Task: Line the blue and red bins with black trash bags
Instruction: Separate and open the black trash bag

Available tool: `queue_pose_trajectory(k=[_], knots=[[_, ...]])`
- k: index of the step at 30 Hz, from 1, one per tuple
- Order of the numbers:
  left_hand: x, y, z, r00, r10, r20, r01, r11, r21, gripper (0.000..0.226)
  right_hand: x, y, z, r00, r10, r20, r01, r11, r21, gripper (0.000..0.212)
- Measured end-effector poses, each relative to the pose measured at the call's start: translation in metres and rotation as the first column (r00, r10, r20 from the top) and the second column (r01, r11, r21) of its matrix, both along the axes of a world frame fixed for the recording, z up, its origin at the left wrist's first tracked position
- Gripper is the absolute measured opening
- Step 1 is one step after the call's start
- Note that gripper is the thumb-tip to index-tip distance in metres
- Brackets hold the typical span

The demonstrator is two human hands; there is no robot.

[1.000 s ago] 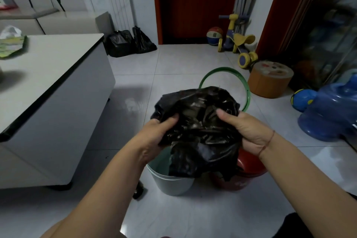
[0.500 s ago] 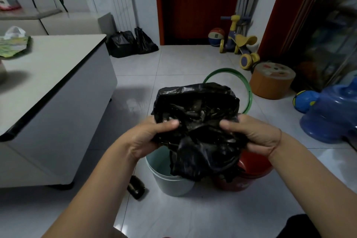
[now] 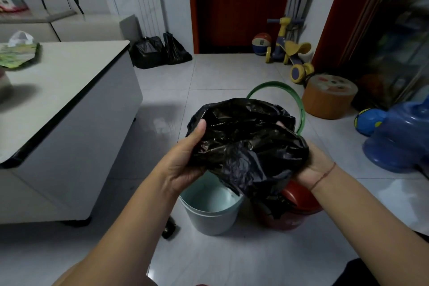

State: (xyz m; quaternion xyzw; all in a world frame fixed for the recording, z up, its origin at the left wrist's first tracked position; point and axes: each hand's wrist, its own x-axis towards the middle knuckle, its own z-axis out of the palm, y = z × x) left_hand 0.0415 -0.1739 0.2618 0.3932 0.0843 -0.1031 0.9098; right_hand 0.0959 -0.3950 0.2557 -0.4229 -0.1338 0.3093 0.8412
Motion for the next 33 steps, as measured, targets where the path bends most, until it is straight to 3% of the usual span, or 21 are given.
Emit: queue_pose_trajectory(k=[1,3,5,8,11,13,15,18,20,23,27,30,33], knots=[[-0.002,0.000,0.001,0.999,-0.048,0.007,0.047,0.994,0.100,0.034,0.002,-0.002,0.004,0.993,0.041,-0.113,-0.045,0.998,-0.035,0.043],[-0.003,-0.002,0.000,0.995,-0.101,0.005,0.096,0.959,0.265,0.030,0.004,-0.003,0.005,0.993,0.002,-0.118,-0.016,0.993,-0.118,0.047],[-0.004,-0.005,-0.003,0.998,-0.064,-0.027,0.069,0.953,0.293,0.031,0.006,0.001,0.000,0.994,-0.042,-0.097,0.021,0.977,-0.214,0.050],[-0.002,-0.008,-0.008,0.999,0.017,-0.044,-0.011,0.990,0.142,0.035,0.001,0.006,0.001,0.985,-0.118,-0.124,0.088,0.970,-0.226,0.026],[0.005,-0.007,-0.010,0.988,0.100,-0.116,-0.104,0.994,-0.027,0.028,0.004,0.003,-0.001,0.971,-0.120,-0.206,0.107,0.992,-0.070,0.032],[0.008,-0.006,-0.009,0.982,0.108,-0.155,-0.120,0.990,-0.070,0.036,0.002,0.006,0.002,0.971,-0.107,-0.213,0.103,0.994,-0.031,0.020],[0.008,-0.003,-0.007,0.986,0.076,-0.146,-0.088,0.993,-0.073,0.042,0.004,0.006,0.003,0.966,-0.113,-0.233,0.111,0.994,-0.019,0.030],[0.001,-0.004,-0.005,0.993,-0.090,-0.079,0.102,0.982,0.158,0.046,0.003,0.004,0.005,0.977,-0.084,-0.194,0.066,0.993,-0.097,0.039],[0.002,-0.007,-0.010,0.994,-0.064,-0.090,0.093,0.923,0.373,0.051,0.000,0.004,0.005,0.995,-0.018,-0.095,0.002,0.986,-0.167,0.035],[0.002,-0.008,-0.018,0.994,0.036,-0.100,0.015,0.884,0.468,0.043,-0.002,0.006,0.003,0.999,-0.029,0.025,0.035,0.954,-0.298,0.040],[0.006,-0.007,-0.023,0.985,0.142,-0.099,-0.100,0.933,0.345,0.017,-0.002,0.008,-0.002,0.982,-0.172,-0.076,0.141,0.940,-0.312,0.051],[0.012,-0.006,-0.020,0.964,0.185,-0.190,-0.156,0.975,0.155,0.017,0.000,0.009,-0.006,0.952,-0.202,-0.232,0.149,0.962,-0.229,0.055],[0.012,-0.001,-0.015,0.973,0.113,-0.199,-0.110,0.994,0.026,0.013,0.004,0.009,-0.007,0.922,-0.244,-0.301,0.170,0.953,-0.252,0.036]])
